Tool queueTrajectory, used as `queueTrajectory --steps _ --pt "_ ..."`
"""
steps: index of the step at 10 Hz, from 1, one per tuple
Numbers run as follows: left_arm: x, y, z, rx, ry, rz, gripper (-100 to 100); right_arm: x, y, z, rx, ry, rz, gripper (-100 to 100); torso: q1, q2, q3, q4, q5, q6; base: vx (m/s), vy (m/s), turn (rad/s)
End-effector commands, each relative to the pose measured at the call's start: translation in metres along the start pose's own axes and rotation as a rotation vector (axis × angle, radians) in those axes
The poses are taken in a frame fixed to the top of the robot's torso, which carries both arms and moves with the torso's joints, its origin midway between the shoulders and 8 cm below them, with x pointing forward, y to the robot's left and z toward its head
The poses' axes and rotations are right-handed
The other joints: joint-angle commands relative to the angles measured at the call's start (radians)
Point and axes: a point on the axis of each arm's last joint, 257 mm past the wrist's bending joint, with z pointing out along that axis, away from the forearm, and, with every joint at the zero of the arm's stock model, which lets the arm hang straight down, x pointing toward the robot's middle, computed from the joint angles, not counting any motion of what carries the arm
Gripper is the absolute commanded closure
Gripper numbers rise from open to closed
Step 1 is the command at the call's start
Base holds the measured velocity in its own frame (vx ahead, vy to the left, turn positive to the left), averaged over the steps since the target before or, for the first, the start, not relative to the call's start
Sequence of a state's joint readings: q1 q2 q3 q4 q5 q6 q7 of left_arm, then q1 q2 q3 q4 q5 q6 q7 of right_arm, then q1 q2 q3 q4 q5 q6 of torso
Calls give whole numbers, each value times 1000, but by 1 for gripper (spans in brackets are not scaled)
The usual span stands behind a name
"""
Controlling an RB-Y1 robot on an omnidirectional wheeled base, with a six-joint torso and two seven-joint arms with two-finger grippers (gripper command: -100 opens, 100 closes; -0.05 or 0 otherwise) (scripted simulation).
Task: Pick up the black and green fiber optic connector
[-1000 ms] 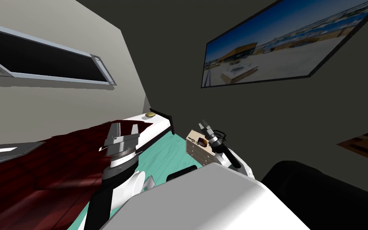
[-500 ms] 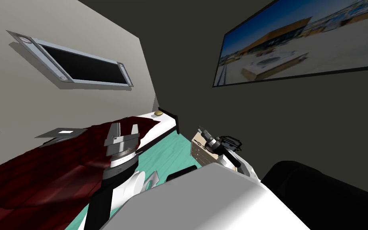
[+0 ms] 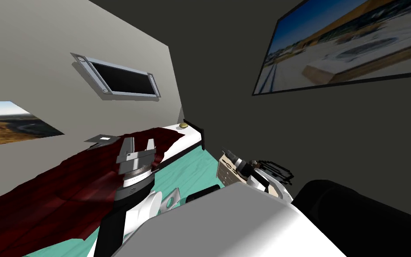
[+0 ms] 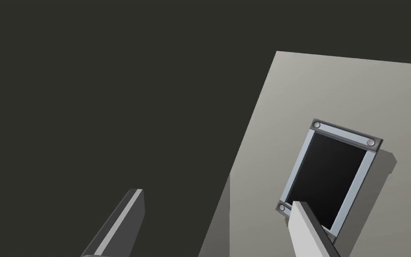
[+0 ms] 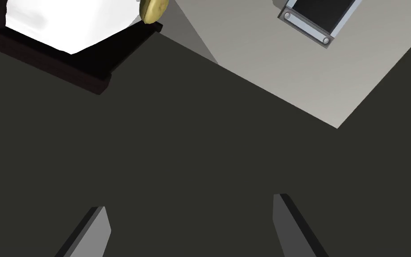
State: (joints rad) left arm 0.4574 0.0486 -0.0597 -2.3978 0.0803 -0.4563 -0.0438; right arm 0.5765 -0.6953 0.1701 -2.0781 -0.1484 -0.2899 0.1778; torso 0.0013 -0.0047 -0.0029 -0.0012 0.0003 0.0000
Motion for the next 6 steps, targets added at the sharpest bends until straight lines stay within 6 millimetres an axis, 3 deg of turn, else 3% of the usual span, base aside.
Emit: queueTrajectory --steps 1,2,4,5,6 --pt "0 0 0 0 0 0 0 15 -38 -15 98 64 -40 -100 0 0 0 0 0 0 85 -13 376" --pt "0 0 0 0 0 0 0 15 -44 -17 110 68 -45 -100 -1 0 0 0 0 0 64 -16 238" --pt "0 0 0 0 0 0 0 34 -97 -46 244 158 -102 -100 0 0 0 0 0 0 86 -12 402" --pt "0 0 0 0 0 0 0 34 -103 -49 258 160 -105 -100 -1 -1 -1 0 0 0 76 -37 144" --pt "0 0 0 0 0 0 0 43 -128 -68 324 207 -135 -100 -1 0 0 0 0 1 59 -35 213"
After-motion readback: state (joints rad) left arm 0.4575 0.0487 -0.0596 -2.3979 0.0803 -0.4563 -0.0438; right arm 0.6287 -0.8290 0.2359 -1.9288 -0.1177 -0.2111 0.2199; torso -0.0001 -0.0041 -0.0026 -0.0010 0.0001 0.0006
